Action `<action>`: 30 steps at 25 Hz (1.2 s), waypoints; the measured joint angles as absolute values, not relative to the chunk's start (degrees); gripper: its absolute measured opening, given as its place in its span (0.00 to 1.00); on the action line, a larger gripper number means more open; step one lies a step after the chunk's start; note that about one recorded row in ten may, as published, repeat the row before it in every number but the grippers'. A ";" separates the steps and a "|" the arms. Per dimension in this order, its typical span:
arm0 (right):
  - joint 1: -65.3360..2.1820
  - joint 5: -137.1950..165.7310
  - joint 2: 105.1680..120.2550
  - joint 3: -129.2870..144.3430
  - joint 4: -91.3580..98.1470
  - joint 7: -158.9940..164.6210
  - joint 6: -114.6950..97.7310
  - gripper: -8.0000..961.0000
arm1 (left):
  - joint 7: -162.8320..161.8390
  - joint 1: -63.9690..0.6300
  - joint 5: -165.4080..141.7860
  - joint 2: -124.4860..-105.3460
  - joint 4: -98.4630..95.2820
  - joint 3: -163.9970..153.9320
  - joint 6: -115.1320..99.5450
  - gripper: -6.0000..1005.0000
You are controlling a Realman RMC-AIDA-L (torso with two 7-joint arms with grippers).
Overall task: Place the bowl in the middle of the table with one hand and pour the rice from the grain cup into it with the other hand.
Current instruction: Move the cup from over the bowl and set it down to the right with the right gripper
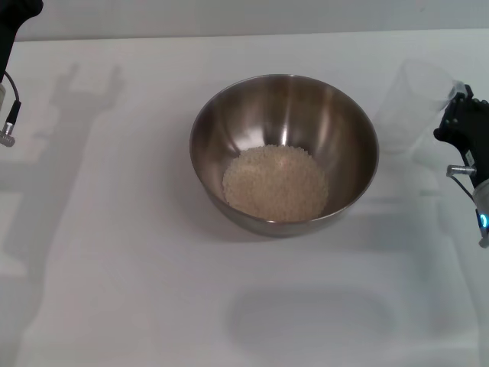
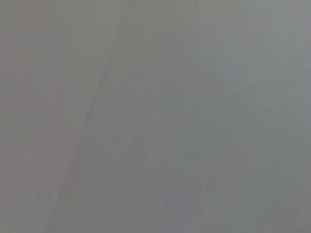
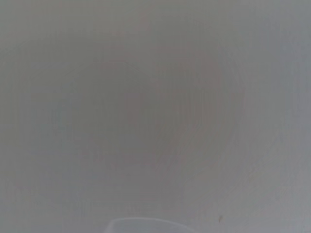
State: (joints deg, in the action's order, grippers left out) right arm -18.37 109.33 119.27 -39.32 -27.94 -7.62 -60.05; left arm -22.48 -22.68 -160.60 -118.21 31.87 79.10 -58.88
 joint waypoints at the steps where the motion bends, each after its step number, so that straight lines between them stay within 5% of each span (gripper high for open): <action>1: -18.70 109.32 119.27 -39.45 -27.56 -7.62 -59.51 0.07 | -22.49 -22.68 -160.60 -118.21 31.89 79.10 -58.88 0.81; 30: -22.30 109.33 119.36 -42.80 -23.31 -7.09 -50.56 0.09 | -22.50 -22.35 -160.57 -118.22 32.25 79.10 -60.16 0.81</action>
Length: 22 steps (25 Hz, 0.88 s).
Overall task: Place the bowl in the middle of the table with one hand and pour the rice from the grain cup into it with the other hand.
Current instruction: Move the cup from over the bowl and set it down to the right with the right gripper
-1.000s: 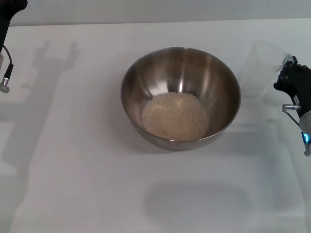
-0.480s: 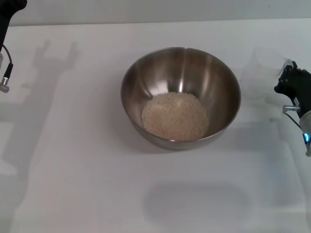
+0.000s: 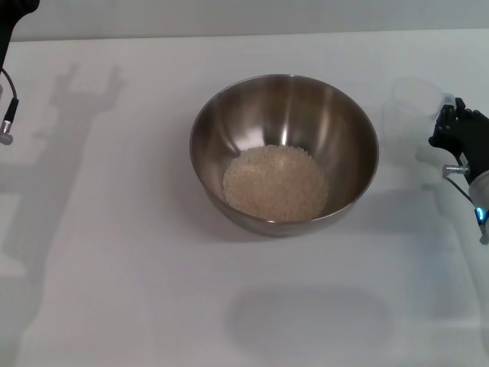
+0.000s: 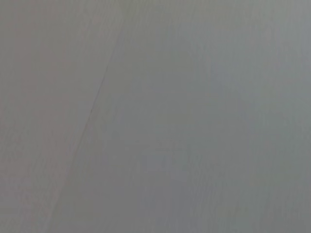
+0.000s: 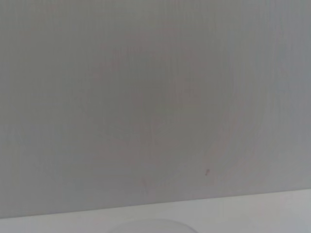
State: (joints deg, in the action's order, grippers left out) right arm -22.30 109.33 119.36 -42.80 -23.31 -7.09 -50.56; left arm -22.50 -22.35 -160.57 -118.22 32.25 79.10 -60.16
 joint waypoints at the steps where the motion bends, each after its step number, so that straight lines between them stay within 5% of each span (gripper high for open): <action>1: -22.41 109.33 119.36 -42.75 -23.25 -7.09 -50.40 0.09 | -22.50 -22.32 -160.57 -118.22 32.25 79.10 -60.19 0.81; 22: -19.64 109.95 119.40 -39.85 -23.65 -7.40 -54.82 0.26 | -22.50 -22.05 -160.57 -118.21 32.25 79.12 -61.18 0.81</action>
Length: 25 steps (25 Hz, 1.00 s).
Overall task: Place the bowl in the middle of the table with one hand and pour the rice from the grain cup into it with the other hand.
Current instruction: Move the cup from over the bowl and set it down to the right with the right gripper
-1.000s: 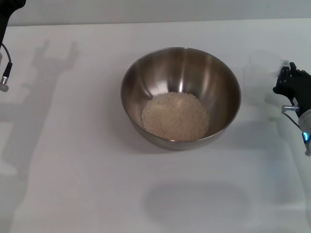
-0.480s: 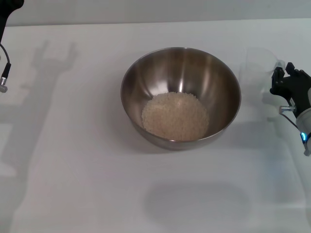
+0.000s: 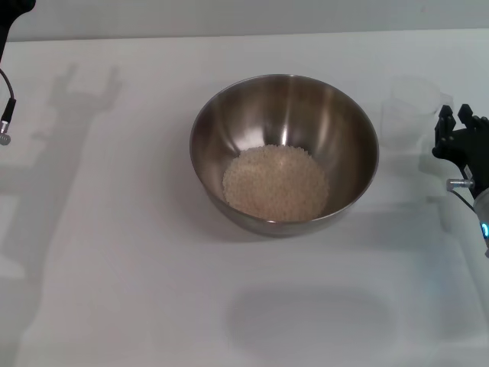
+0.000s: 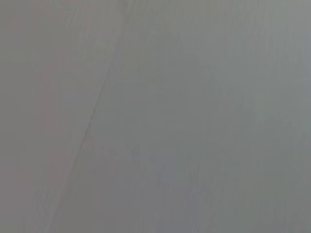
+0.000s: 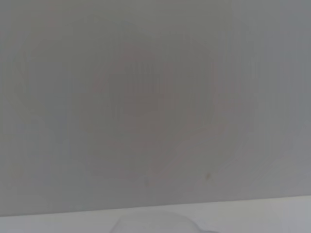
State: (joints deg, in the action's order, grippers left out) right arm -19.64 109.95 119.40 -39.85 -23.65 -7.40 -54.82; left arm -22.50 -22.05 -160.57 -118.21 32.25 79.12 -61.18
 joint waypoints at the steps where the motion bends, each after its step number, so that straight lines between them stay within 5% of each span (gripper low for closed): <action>1: -18.94 109.95 119.41 -39.58 -23.78 -7.41 -55.58 0.26 | -22.50 -22.06 -160.57 -118.18 32.25 79.17 -61.19 0.81; 25: -19.12 109.93 119.33 -34.01 -21.14 -7.40 -60.13 0.27 | -22.50 -22.32 -160.58 -118.12 31.47 79.56 -61.69 0.81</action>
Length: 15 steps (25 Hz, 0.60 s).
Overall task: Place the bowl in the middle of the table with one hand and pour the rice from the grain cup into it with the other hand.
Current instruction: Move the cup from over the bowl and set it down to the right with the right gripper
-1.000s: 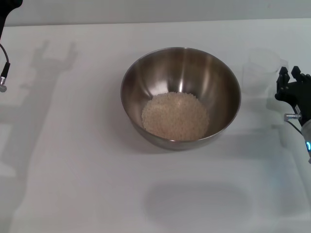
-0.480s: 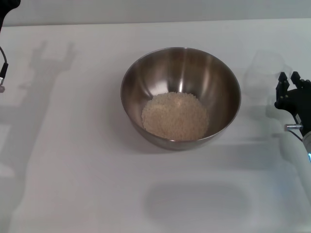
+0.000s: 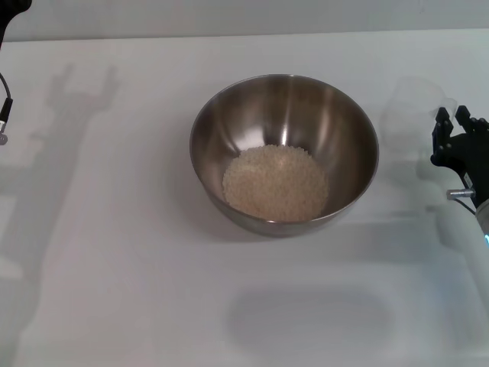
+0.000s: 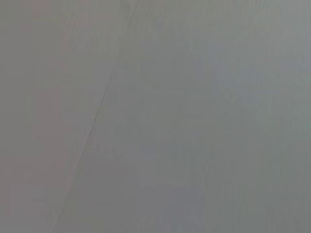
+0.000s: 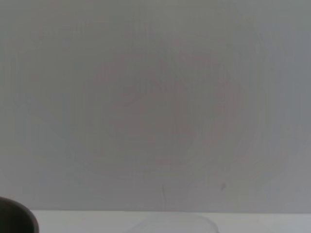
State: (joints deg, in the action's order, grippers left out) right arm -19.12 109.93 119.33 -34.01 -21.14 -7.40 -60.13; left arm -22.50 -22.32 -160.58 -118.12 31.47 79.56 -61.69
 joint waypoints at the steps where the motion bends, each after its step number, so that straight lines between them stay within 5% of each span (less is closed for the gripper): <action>1: -19.84 110.01 119.29 -33.97 -20.39 -7.39 -60.13 0.27 | -22.50 -22.35 -160.57 -118.12 31.39 79.56 -61.75 0.81; 15: -20.80 113.98 119.40 -32.82 -18.35 -7.04 -60.82 0.28 | -22.50 -22.10 -160.57 -118.12 31.97 79.34 -61.84 0.81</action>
